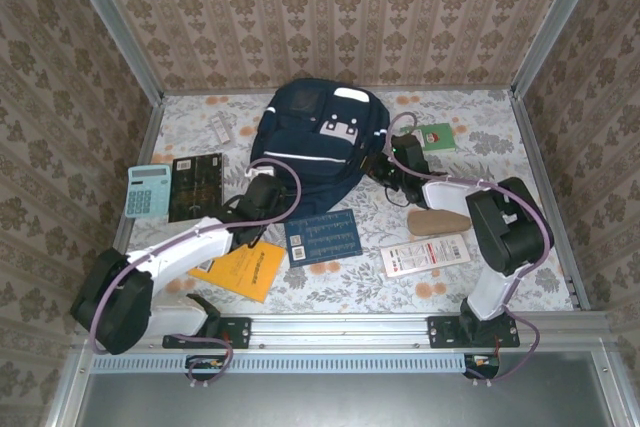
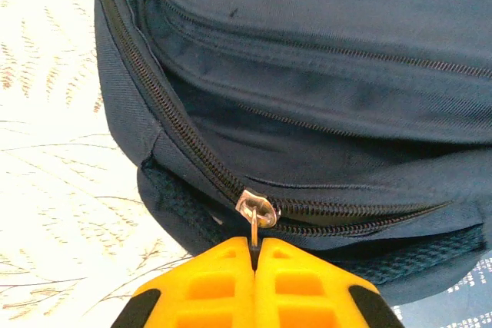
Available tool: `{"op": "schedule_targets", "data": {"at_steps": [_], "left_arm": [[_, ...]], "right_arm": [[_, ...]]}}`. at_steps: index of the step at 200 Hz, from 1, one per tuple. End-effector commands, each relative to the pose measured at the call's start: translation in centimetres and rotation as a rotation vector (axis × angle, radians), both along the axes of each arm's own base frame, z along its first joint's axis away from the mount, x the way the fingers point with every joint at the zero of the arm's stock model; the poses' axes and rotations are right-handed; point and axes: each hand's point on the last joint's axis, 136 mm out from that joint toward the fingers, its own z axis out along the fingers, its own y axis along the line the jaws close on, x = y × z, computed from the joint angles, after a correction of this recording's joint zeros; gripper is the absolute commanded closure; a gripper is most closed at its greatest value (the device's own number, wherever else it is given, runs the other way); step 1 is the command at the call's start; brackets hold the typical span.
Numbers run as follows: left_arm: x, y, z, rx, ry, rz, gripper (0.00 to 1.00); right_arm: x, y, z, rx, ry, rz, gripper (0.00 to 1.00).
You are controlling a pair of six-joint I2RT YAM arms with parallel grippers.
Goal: Pack the student bag
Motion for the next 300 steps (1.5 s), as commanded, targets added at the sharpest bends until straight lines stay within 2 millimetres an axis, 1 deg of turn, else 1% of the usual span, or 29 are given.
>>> {"op": "schedule_targets", "data": {"at_steps": [1,7,29,41,54,69,82,111,125,145,159,186,216,240,257,270,300], "left_arm": [[-0.7,0.0,0.2,0.016,0.002,-0.072,1.00],[-0.7,-0.3,0.3,0.009,0.002,-0.093,1.00],[-1.0,-1.7,0.7,-0.028,-0.001,-0.164,1.00],[-1.1,-2.3,0.9,-0.052,-0.007,-0.191,1.00],[-1.2,-2.7,1.0,-0.076,-0.017,-0.206,1.00],[-1.4,-2.7,0.9,-0.091,-0.024,-0.207,1.00],[-1.6,-2.8,0.9,-0.100,-0.022,-0.215,1.00],[-1.6,-3.2,0.6,-0.110,-0.015,-0.222,1.00],[-1.6,-3.5,0.5,-0.113,-0.011,-0.228,1.00],[-1.7,-3.7,0.4,-0.112,-0.008,-0.233,1.00],[-1.7,-3.8,0.5,-0.109,-0.012,-0.236,1.00],[-1.7,-3.8,0.6,-0.107,-0.015,-0.237,1.00],[-1.8,-3.9,0.4,-0.103,-0.010,-0.243,1.00],[-1.8,-4.0,0.3,-0.101,-0.006,-0.245,1.00],[-1.8,-4.2,0.3,-0.101,-0.003,-0.248,1.00],[-1.8,-4.2,0.2,-0.100,-0.001,-0.249,1.00],[-1.8,-4.3,0.1,-0.098,0.001,-0.253,1.00]], "right_arm": [[-0.6,-1.3,2.4,-0.038,-0.034,-0.034,0.47],[-1.2,-1.1,2.7,-0.045,-0.036,-0.028,0.46],[-3.9,0.8,4.6,-0.093,-0.070,0.002,0.43],[-5.5,2.3,5.3,-0.115,-0.086,0.030,0.42],[-7.1,3.9,5.4,-0.137,-0.089,0.057,0.42],[-8.8,5.5,4.9,-0.156,-0.070,0.078,0.42],[-10.0,6.3,4.1,-0.172,-0.045,0.080,0.42],[-11.5,7.7,2.0,-0.146,0.004,0.064,0.42],[-11.7,8.6,1.0,-0.126,0.025,0.067,0.43],[-11.3,9.9,0.0,-0.090,0.051,0.070,0.43],[-10.7,10.5,-0.3,-0.080,0.055,0.062,0.43],[-9.5,11.1,-0.7,-0.068,0.051,0.034,0.42],[-8.4,11.6,-0.3,-0.041,0.034,0.016,0.41],[-8.4,12.1,0.5,-0.028,0.016,0.037,0.40],[-8.3,11.8,1.0,-0.028,0.006,0.028,0.38],[-8.2,11.5,1.2,-0.031,0.000,0.011,0.33],[-7.6,11.6,1.3,-0.018,-0.001,0.002,0.32]]}}
